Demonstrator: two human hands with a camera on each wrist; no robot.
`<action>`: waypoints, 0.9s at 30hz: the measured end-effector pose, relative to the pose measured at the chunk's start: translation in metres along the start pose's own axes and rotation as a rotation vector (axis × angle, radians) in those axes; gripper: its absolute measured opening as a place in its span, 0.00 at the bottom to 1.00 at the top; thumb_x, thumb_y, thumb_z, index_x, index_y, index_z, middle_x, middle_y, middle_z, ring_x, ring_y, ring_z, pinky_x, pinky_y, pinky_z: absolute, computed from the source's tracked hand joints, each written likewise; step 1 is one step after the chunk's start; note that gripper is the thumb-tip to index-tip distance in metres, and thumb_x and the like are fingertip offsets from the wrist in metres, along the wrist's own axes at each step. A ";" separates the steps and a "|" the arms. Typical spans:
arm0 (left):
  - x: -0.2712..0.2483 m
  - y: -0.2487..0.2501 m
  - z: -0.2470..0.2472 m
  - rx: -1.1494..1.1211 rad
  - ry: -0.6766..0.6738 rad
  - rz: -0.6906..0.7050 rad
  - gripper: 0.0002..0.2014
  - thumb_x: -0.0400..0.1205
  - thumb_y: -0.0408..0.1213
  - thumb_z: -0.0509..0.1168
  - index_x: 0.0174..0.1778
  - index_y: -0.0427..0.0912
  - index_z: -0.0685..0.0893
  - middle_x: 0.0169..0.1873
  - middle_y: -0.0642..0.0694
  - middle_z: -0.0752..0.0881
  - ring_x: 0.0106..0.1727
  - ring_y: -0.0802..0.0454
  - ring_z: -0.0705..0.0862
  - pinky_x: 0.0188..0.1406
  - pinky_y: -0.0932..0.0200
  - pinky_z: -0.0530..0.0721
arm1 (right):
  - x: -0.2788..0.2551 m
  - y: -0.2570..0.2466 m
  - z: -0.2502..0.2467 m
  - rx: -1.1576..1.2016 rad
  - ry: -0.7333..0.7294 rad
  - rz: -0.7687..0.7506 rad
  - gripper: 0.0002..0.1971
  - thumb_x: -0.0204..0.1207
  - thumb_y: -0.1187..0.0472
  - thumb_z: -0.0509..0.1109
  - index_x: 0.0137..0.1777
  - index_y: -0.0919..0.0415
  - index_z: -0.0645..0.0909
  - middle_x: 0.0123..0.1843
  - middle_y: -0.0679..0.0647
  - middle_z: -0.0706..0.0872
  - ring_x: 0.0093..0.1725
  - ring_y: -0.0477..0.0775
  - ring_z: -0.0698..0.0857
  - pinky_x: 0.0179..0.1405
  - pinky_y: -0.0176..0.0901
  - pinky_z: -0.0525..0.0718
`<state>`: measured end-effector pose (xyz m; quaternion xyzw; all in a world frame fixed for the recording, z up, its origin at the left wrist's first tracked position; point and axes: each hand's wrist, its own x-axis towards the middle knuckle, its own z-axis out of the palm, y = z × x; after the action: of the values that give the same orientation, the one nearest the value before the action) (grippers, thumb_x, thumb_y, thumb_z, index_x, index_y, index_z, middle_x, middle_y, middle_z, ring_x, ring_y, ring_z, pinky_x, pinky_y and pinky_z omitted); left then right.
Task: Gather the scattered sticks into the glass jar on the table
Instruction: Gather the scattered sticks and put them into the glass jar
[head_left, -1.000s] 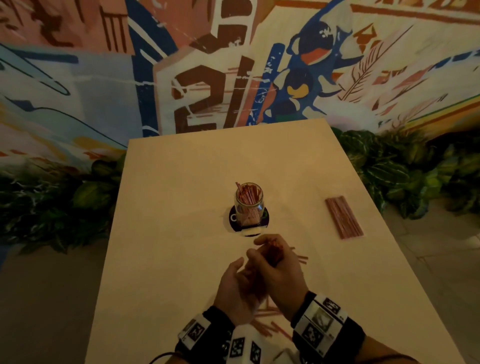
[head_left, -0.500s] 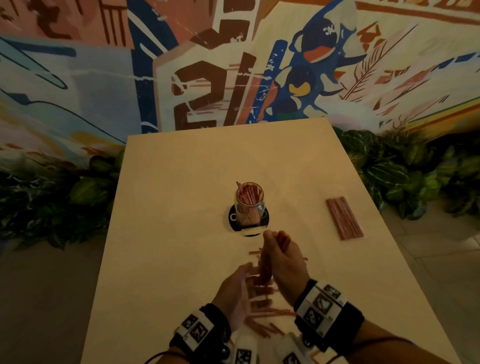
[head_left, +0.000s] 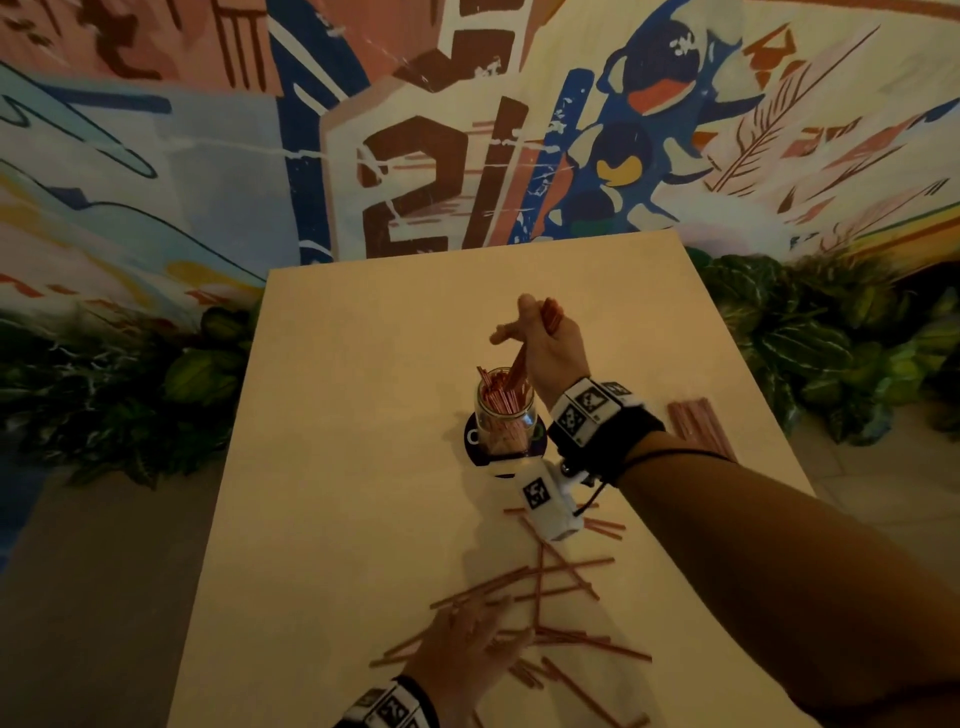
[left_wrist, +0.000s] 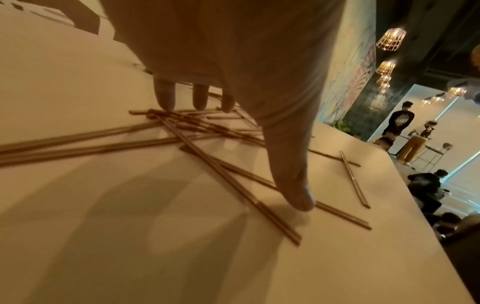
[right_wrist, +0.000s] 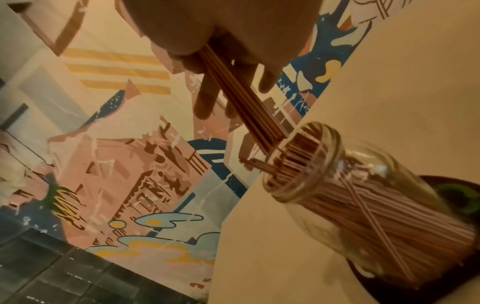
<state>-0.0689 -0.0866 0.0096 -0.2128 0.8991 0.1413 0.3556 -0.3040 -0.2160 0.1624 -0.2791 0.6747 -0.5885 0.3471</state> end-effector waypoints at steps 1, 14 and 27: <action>0.001 0.001 0.003 0.030 0.003 0.017 0.31 0.64 0.69 0.61 0.65 0.69 0.72 0.69 0.52 0.69 0.55 0.51 0.89 0.40 0.51 0.89 | 0.002 0.007 0.002 -0.031 -0.001 0.000 0.23 0.83 0.48 0.57 0.30 0.55 0.83 0.40 0.64 0.88 0.41 0.63 0.83 0.46 0.55 0.78; 0.016 0.005 -0.036 -0.231 0.071 0.113 0.37 0.77 0.48 0.67 0.80 0.48 0.58 0.81 0.40 0.55 0.80 0.39 0.55 0.77 0.41 0.56 | 0.007 0.081 -0.005 -0.588 -0.190 0.074 0.21 0.78 0.38 0.57 0.69 0.37 0.74 0.83 0.48 0.59 0.81 0.57 0.59 0.78 0.65 0.60; 0.022 0.004 -0.041 -0.302 0.077 -0.089 0.33 0.84 0.46 0.60 0.81 0.40 0.54 0.80 0.42 0.57 0.78 0.41 0.59 0.76 0.47 0.63 | -0.049 0.115 -0.065 -0.847 -0.225 0.023 0.33 0.78 0.47 0.64 0.79 0.59 0.60 0.78 0.60 0.67 0.77 0.61 0.65 0.75 0.54 0.66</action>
<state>-0.1084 -0.1060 0.0237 -0.3086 0.8703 0.2506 0.2909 -0.3227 -0.1213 0.0597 -0.4514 0.8178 -0.2217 0.2798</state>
